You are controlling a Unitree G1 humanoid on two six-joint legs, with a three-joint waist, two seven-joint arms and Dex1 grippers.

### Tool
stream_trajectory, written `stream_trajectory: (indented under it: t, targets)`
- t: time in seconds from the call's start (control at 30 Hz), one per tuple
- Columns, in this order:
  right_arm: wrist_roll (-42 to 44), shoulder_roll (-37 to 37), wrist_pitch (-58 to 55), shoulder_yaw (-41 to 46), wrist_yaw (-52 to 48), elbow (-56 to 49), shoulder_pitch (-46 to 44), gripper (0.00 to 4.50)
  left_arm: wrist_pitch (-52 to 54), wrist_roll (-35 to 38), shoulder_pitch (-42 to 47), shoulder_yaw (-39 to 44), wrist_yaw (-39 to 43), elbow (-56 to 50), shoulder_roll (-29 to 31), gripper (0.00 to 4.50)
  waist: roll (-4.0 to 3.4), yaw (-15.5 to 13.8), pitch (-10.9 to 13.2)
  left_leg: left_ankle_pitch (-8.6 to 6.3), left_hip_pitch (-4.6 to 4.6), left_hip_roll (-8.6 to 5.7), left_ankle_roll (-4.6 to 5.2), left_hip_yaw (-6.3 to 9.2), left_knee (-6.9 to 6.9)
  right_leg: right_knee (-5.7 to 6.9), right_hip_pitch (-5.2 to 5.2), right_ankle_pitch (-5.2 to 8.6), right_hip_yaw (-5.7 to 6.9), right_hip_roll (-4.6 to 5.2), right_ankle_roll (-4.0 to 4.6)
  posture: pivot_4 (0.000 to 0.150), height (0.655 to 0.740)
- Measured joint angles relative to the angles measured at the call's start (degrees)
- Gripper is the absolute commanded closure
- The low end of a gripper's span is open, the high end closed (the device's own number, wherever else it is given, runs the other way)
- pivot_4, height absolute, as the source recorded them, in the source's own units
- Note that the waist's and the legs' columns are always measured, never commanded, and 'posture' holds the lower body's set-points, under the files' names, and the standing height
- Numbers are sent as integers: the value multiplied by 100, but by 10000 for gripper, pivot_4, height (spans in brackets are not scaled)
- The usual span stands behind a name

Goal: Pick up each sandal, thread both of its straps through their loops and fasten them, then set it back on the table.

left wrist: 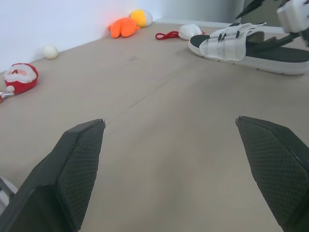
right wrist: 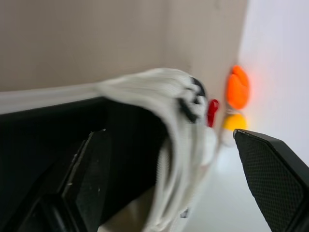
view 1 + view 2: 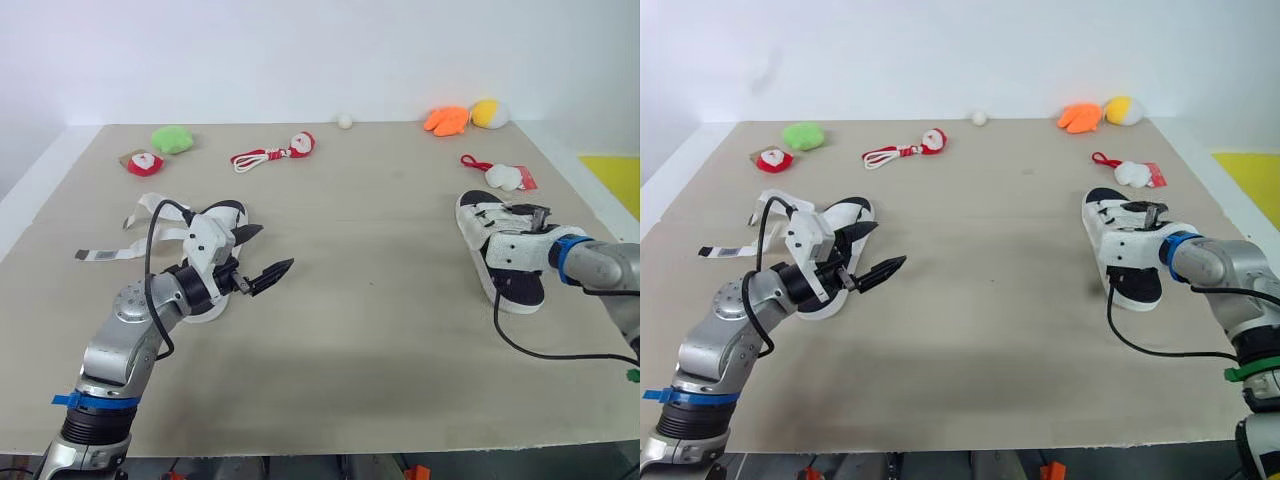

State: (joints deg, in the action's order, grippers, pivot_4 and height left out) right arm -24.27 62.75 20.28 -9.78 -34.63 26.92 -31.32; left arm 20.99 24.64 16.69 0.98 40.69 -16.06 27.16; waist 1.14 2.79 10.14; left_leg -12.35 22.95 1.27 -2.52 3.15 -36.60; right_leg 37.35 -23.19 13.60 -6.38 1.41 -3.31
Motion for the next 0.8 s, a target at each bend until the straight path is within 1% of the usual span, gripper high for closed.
stream_trajectory:
  t: [0.13,0.23,0.3,0.4,0.47,0.53,0.6,0.7,0.8]
  targets:
    - [959,109,-330,432,-901,-418,119,546,-2,1,-7,3,2,0,19,0,1,11,0,1,-3,2,2,0,-1,0,2,-1,0,-2,-3,1500,7400]
    - [1799,97,-979,779,-1632,-623,41,546,-33,0,-15,4,9,2,30,0,2,4,1,6,-5,2,7,1,-4,0,6,-4,1,-3,-9,1500,7400]
    - [2444,22,-1617,984,-2101,-879,-23,546,-69,0,-18,4,18,6,42,0,2,8,1,8,-6,3,9,1,-4,0,6,-5,1,-4,-11,1500,7400]
    - [3635,-206,-2972,1267,-2718,-1578,-134,546,-91,-9,-19,14,5,40,74,0,2,11,1,11,-7,11,13,4,-4,0,6,-6,2,-14,-15,1500,7400]
    - [4413,-469,-3883,1411,-2834,-2063,-331,546,-93,-107,-32,94,-72,30,133,0,3,23,1,12,-8,20,14,4,-4,0,5,-6,2,-23,-16,1500,7400]
    - [5361,-1050,-4898,1524,-2702,-2705,-751,546,-99,-415,-110,240,-401,-16,316,0,6,79,3,12,-10,35,15,8,-4,1,4,-10,2,-41,-12,1500,7400]
    - [5939,-1451,-5509,1522,-2554,-3189,-1007,546,-128,-646,-197,435,-682,-88,360,0,11,75,6,15,-10,41,19,17,-2,2,4,-10,10,-48,-11,1500,7400]
    - [6353,-1922,-6024,1430,-2381,-3500,-1101,546,-127,-864,-498,803,-1084,-307,385,0,23,59,8,15,-4,40,19,19,-2,1,3,-8,14,-45,-12,1500,7400]
    - [6398,-2188,-6188,1149,-2399,-3508,-1046,546,-127,-1050,-768,1089,-1426,-628,385,0,26,-9,11,15,12,33,19,14,-3,-6,-7,-8,14,-34,-14,1500,7400]
